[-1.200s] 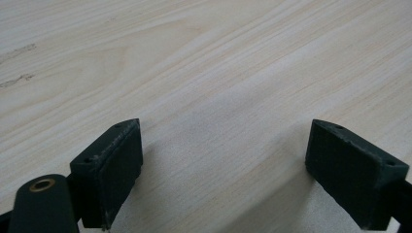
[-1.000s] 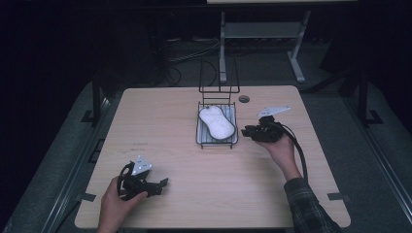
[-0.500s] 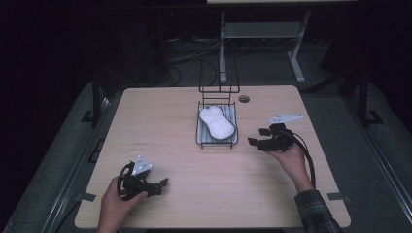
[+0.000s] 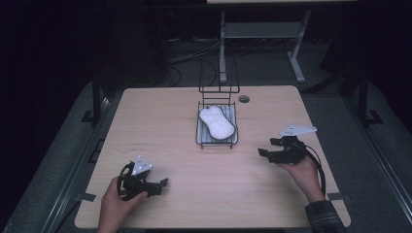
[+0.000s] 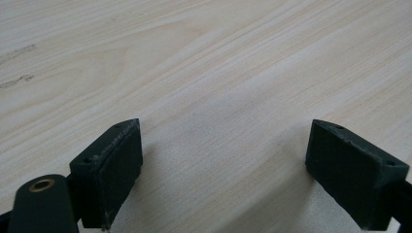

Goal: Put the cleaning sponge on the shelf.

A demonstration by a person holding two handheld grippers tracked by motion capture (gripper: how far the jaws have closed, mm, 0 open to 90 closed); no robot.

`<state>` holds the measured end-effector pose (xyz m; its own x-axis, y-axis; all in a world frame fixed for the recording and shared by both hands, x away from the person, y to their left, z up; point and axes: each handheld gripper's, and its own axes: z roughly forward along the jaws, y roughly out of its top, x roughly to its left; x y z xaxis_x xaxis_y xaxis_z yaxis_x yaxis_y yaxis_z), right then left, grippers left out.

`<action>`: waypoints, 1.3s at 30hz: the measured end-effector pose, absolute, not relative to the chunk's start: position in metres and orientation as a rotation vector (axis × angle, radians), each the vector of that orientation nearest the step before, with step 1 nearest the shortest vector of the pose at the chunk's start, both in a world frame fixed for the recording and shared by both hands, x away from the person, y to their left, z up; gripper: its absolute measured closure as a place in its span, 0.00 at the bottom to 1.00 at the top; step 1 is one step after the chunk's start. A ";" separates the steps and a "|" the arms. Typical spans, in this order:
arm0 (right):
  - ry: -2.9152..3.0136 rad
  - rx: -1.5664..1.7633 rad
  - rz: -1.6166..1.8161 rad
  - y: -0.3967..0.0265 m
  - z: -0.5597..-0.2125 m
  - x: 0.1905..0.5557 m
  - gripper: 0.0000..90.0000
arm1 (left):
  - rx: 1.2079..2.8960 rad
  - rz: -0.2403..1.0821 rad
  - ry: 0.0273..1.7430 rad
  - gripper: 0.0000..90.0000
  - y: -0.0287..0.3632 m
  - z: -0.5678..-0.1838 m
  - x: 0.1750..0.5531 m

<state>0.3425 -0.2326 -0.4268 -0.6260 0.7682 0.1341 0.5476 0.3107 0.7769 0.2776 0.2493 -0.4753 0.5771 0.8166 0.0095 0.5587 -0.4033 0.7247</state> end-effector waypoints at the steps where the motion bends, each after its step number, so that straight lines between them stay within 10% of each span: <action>1: 2.318 1.204 1.212 -0.236 -0.428 0.338 0.32 | 2.118 0.480 1.091 0.14 0.249 -0.475 0.278; 39: 2.256 1.335 1.058 -0.278 -0.470 0.275 0.11 | 2.119 0.482 1.089 0.14 0.249 -0.475 0.278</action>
